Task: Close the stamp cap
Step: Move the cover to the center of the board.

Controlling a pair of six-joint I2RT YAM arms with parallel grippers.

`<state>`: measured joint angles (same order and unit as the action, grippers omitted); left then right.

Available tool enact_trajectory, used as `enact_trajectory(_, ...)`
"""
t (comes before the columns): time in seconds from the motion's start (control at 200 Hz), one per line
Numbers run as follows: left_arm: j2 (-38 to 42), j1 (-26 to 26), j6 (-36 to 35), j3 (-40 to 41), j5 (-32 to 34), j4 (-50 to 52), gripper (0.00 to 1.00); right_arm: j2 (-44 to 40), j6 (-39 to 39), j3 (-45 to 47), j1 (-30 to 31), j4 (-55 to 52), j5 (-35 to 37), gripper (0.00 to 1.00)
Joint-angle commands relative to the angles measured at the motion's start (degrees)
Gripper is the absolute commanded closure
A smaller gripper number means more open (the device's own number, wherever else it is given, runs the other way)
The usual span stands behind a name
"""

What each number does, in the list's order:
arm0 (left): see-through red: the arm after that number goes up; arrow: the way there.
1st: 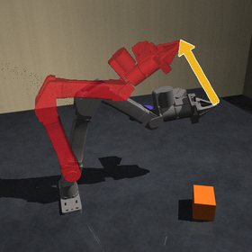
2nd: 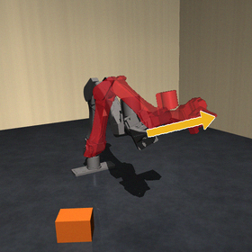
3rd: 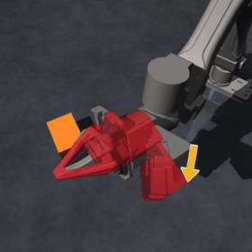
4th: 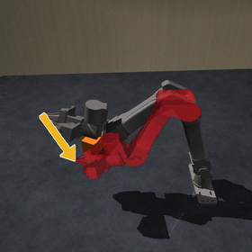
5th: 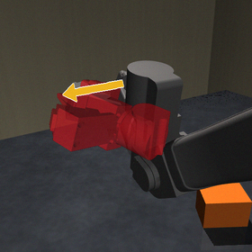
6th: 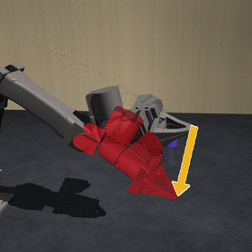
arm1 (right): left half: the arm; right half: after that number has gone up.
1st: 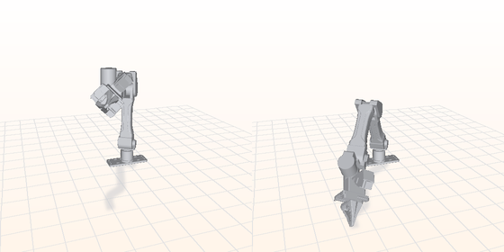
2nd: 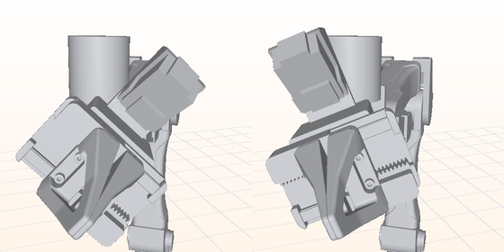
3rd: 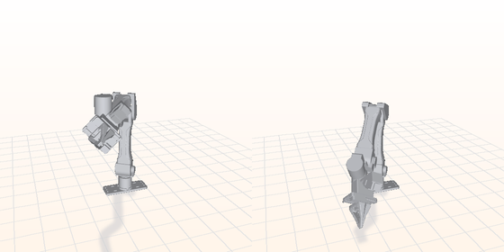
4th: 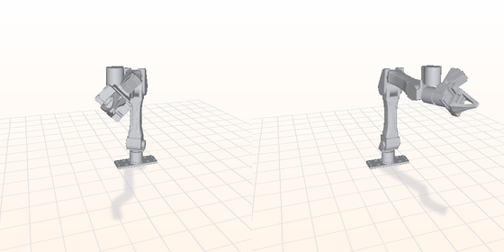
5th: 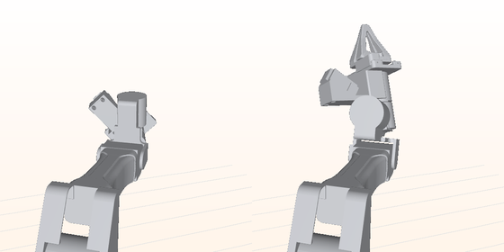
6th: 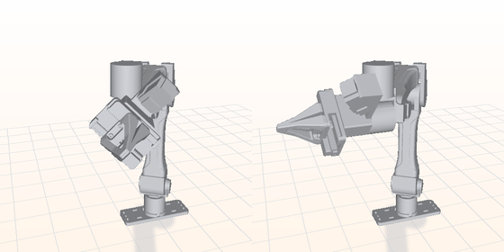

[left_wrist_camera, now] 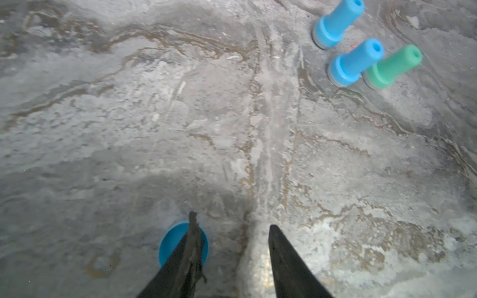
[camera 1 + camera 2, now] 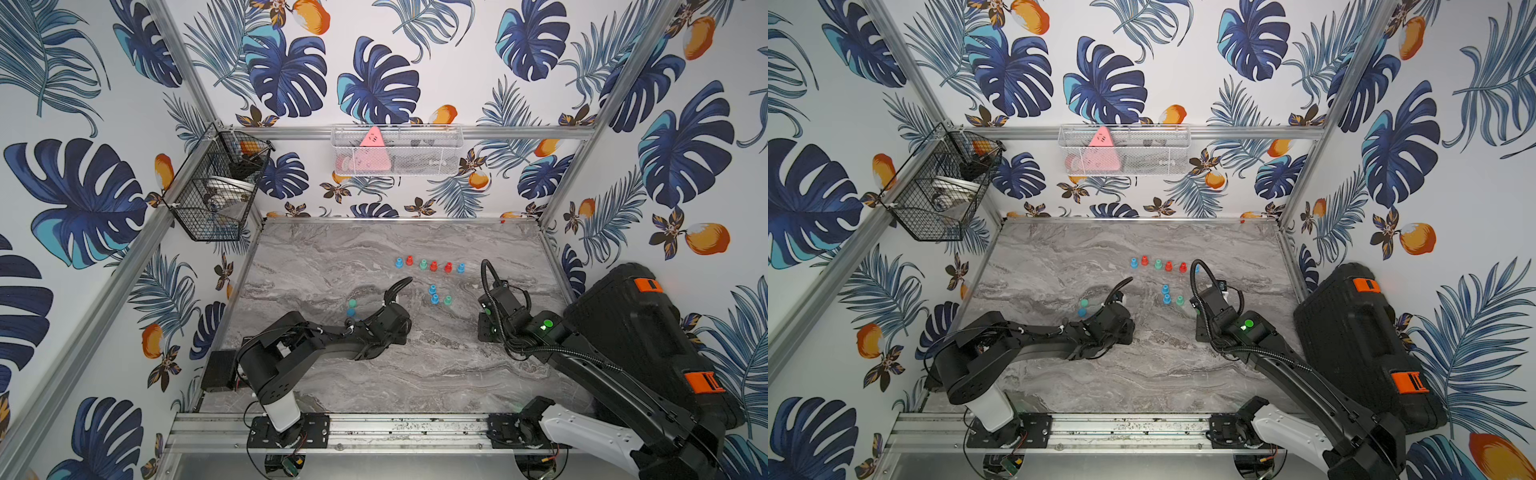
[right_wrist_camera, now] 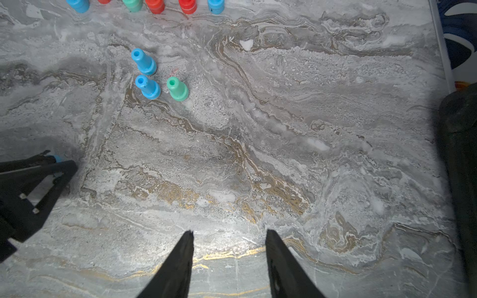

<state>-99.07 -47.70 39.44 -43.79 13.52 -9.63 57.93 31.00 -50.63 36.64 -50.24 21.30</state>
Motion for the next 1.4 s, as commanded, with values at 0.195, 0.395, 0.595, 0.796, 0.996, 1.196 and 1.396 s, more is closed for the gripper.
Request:
enact_trajectory(0.195, -4.64, -6.80, 3.11, -4.74, 0.70, 9.88, 0.53, -0.69, 0.20, 0.18, 0.09, 0.76, 0.48, 0.51)
enact_trajectory(0.395, -4.73, -7.48, 2.41, -7.02, 1.74, 11.69, 0.53, -0.88, 0.16, 0.18, 0.07, 0.85, 0.44, 0.51)
enact_trajectory(0.595, -3.30, -7.67, 1.12, -9.06, 2.61, 13.85, 0.53, -0.89, 0.07, 0.18, 0.10, 0.93, 0.42, 0.51)
enact_trajectory(0.796, -1.49, -7.76, 0.03, -10.62, 3.18, 15.16, 0.53, -0.84, 0.09, 0.24, 0.05, 1.02, 0.41, 0.51)
enact_trajectory(0.996, 0.25, -7.76, -1.16, -11.52, 3.90, 15.55, 0.53, -0.67, 0.26, 0.18, 0.10, 0.85, 0.43, 0.51)
enact_trajectory(1.196, 1.95, -7.78, -2.52, -13.57, 4.45, 17.51, 0.53, -1.07, 0.11, 0.27, 0.05, 1.02, 0.54, 0.51)
enact_trajectory(1.396, 5.11, -7.80, -3.27, -14.30, 5.00, 19.44, 0.53, -1.14, 0.18, 0.27, 0.08, 1.02, 0.53, 0.51)
